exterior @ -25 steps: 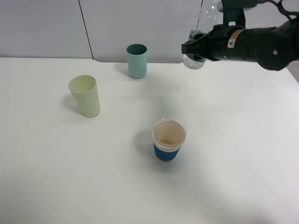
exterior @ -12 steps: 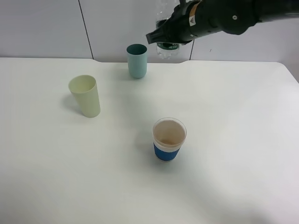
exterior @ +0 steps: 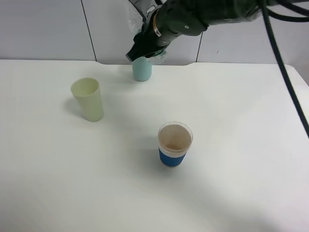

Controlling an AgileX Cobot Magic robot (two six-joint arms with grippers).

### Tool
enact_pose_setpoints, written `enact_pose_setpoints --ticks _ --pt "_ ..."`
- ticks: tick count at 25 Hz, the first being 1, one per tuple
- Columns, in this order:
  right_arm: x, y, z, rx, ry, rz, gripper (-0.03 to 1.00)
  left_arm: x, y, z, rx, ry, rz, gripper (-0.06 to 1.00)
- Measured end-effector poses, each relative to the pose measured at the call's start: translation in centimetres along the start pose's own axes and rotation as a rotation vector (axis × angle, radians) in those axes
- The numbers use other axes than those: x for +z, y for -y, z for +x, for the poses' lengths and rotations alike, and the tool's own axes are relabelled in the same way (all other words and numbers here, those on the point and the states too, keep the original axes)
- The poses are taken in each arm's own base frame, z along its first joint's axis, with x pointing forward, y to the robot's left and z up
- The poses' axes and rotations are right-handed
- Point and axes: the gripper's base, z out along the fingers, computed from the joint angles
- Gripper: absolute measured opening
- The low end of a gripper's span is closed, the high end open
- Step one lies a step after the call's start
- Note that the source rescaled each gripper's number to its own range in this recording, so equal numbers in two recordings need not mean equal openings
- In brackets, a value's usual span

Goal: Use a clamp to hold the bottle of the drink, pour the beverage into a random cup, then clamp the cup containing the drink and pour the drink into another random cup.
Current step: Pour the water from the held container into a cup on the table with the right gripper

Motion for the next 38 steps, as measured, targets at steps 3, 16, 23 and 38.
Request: enact_pose_setpoints --ticks 3,16,23,38 --pt "0.8 -0.6 -0.6 -0.064 -0.017 0.036 0.0 0.0 0.0 0.0 0.0 0.0 0.0 1.0" --pt "2.9 -4.7 -0.9 -0.514 -0.01 0.077 0.0 0.0 0.0 0.0 0.0 0.0 0.0 1.0" --pt "3.3 -5.7 -0.8 -0.635 0.001 0.088 0.0 0.0 0.0 0.0 0.0 0.0 0.0 1.0" --pt "4.1 -6.8 -0.4 -0.777 -0.01 0.132 0.0 0.0 0.0 0.0 0.0 0.0 0.0 1.0"
